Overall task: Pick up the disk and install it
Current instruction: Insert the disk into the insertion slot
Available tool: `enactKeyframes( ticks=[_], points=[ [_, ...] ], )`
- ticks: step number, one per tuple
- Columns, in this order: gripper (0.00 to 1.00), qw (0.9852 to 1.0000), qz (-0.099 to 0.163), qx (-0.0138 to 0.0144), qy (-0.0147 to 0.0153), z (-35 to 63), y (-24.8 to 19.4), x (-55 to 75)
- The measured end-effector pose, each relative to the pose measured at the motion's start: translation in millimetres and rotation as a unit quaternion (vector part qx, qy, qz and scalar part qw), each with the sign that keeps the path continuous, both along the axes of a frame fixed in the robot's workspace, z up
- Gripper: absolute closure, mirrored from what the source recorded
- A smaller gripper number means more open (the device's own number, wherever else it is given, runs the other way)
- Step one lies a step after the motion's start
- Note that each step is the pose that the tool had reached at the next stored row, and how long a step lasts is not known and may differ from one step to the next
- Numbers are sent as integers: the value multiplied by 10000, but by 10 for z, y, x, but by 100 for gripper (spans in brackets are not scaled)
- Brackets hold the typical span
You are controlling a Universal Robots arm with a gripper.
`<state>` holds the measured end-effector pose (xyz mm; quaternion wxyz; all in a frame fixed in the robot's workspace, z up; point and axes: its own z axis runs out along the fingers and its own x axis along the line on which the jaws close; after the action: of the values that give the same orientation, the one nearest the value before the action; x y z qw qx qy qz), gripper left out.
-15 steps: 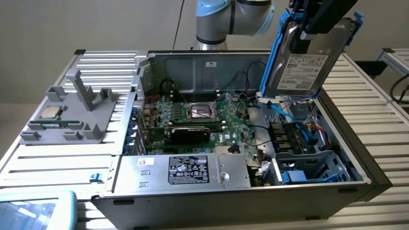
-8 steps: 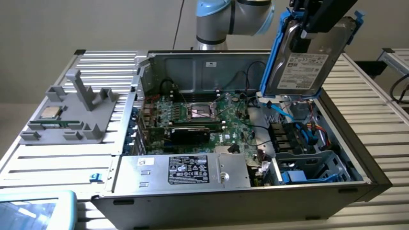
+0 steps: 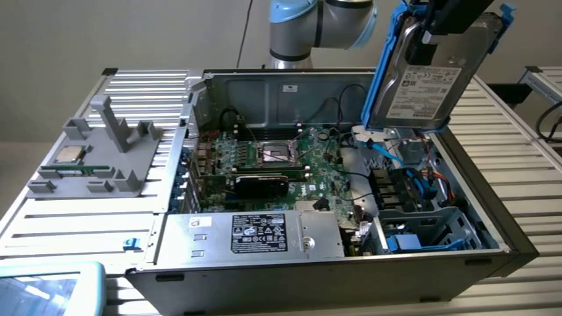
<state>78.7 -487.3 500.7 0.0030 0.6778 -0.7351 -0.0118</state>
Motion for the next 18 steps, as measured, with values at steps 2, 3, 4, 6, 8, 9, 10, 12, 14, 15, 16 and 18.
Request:
enactKeyframes(
  ticks=[2, 3, 4, 6, 8, 9, 10, 12, 14, 15, 16, 18],
  points=[
    [63, 10000, 0, -1, 0, 15, -38, 0],
    [63, 10000, 0, 0, 0, 20, -59, 0],
    [63, 10000, 0, -1, 0, 26, -81, 1],
    [63, 10000, 0, -1, 0, 35, -126, 1],
    [63, 10000, 0, 0, 0, 39, -170, 1],
    [63, 10000, 0, -1, 0, 41, -192, 0],
    [63, 10000, 0, -1, 0, 42, -211, 1],
    [63, 10000, 0, 0, 0, 45, -257, 2],
    [63, 10000, -1, -1, 0, 49, -300, 2],
    [63, 10000, 0, -2, 0, 53, -318, 2],
    [63, 10000, 0, -6, 0, 56, -336, 2],
    [63, 10000, 0, -20, 0, 61, -368, 3]
  ],
)
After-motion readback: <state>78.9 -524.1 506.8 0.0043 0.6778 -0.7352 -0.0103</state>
